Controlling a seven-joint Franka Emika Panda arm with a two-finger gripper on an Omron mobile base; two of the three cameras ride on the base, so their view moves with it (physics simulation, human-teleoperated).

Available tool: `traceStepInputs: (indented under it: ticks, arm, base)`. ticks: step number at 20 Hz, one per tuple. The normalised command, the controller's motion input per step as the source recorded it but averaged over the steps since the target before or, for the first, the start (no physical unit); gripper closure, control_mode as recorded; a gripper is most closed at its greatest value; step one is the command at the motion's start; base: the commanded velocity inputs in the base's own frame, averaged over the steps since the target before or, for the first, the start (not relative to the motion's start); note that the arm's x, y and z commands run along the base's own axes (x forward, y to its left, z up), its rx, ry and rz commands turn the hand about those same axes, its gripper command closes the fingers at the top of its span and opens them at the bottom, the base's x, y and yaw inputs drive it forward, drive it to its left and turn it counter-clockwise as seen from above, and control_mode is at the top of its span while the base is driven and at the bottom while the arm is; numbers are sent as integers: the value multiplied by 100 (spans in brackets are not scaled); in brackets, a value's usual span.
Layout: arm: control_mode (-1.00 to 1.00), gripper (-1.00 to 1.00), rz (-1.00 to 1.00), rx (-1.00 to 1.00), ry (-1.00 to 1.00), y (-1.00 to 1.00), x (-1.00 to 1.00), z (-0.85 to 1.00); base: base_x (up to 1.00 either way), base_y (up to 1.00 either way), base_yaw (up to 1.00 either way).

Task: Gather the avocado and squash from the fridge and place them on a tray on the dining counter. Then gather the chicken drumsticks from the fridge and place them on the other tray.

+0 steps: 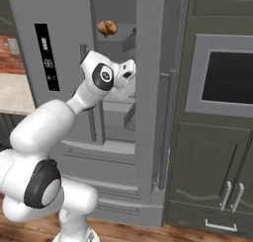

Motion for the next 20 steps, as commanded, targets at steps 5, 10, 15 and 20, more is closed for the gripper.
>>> traceStepInputs:
  ticks: [5, 10, 15, 20]
  arm:
    - [-100, -100, -8, 0, 3, -85, -23, 14]
    - [-100, -100, -8, 0, 1, -80, -12, 2]
    - [-100, -100, -2, 1, -3, 4, -17, -3]
    - [-100, -100, 9, 9, -10, 93, -12, -20]
  base:
    - [0, 0, 0]
    - [0, 0, 0]
    - [0, 0, 0]
    - [0, 0, 0]
